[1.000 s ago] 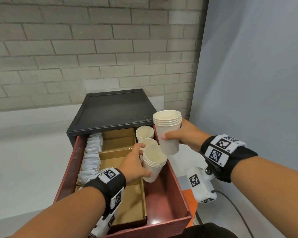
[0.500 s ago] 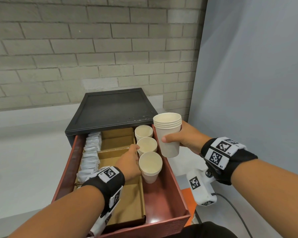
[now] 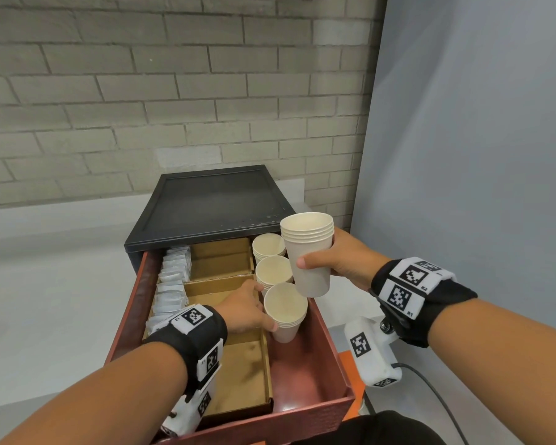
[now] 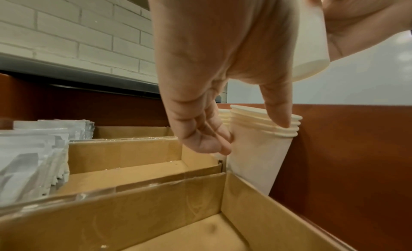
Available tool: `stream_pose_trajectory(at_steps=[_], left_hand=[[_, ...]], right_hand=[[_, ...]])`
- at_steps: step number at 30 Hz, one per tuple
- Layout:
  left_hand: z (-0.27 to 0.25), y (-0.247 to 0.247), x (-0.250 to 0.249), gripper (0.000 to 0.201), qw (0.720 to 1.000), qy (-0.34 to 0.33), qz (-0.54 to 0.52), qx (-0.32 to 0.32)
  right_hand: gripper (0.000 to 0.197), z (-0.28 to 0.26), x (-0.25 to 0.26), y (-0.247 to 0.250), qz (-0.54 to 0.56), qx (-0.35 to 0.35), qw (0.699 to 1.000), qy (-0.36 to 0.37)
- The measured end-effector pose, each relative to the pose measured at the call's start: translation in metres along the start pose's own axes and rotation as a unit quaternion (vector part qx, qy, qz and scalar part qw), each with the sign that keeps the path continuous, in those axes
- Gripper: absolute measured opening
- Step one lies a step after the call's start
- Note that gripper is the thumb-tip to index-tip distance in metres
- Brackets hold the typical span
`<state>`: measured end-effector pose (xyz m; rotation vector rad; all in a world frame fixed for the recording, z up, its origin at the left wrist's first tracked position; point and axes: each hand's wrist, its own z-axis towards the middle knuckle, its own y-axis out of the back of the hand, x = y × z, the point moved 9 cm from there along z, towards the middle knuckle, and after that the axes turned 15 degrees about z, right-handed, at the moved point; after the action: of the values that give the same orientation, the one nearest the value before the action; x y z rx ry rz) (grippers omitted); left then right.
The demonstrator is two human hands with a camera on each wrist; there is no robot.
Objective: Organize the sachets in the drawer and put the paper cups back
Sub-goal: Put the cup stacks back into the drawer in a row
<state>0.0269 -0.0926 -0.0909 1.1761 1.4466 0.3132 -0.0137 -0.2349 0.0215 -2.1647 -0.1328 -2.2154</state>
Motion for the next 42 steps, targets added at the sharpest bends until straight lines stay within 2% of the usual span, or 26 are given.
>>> stream_pose_trajectory(at_steps=[5, 10, 14, 18, 20, 22, 24, 27, 30, 33, 35, 38, 42], left_hand=[[0.000, 0.006, 0.001, 0.069, 1.000, 0.026, -0.009, 0.009], [-0.001, 0.006, 0.002, 0.057, 0.999, 0.043, -0.013, 0.018], [-0.001, -0.004, 0.005, 0.049, 0.996, 0.064, 0.019, 0.064], [-0.008, -0.007, 0.005, 0.053, 0.991, 0.085, 0.032, 0.099], [-0.009, 0.006, 0.000, 0.059, 0.992, 0.085, 0.055, 0.069], [-0.010, 0.027, -0.012, 0.062, 0.996, 0.061, 0.059, 0.011], [-0.015, 0.044, -0.030, 0.060, 1.000, 0.010, -0.002, -0.025], [-0.031, 0.049, -0.061, 0.069, 0.991, -0.087, -0.103, 0.007], [-0.044, 0.044, -0.080, 0.066, 0.976, -0.167, -0.133, 0.027], [-0.047, 0.035, -0.080, 0.072, 0.968, -0.199, -0.148, 0.027], [-0.047, 0.029, -0.076, 0.077, 0.968, -0.210, -0.133, 0.031], [-0.049, 0.016, -0.070, 0.076, 0.970, -0.216, -0.091, 0.060], [-0.059, -0.011, -0.076, 0.070, 0.965, -0.232, -0.010, 0.122]], right_hand=[[0.043, 0.000, 0.002, 0.004, 0.013, 0.003, 1.000, 0.006], [0.045, -0.001, 0.000, 0.003, 0.011, -0.001, 1.000, 0.002], [0.044, -0.002, -0.001, 0.000, 0.011, -0.001, 1.000, 0.001], [0.045, -0.003, -0.001, 0.000, 0.013, 0.001, 1.000, -0.003], [0.045, -0.005, -0.001, 0.000, 0.017, 0.001, 1.000, -0.004], [0.046, -0.007, -0.001, -0.001, 0.024, 0.003, 1.000, -0.003], [0.048, -0.009, -0.002, -0.002, 0.031, 0.004, 0.999, -0.005], [0.059, -0.012, -0.007, -0.008, 0.024, 0.016, 1.000, -0.011], [0.049, -0.021, -0.008, -0.010, 0.007, 0.012, 1.000, -0.002], [0.032, -0.033, -0.009, 0.002, -0.062, -0.015, 0.998, 0.016], [0.024, -0.042, -0.014, 0.011, -0.122, -0.041, 0.992, 0.004], [0.023, -0.054, -0.036, 0.021, -0.165, -0.056, 0.984, -0.045], [0.024, -0.065, -0.076, 0.015, -0.165, -0.028, 0.975, -0.147]])
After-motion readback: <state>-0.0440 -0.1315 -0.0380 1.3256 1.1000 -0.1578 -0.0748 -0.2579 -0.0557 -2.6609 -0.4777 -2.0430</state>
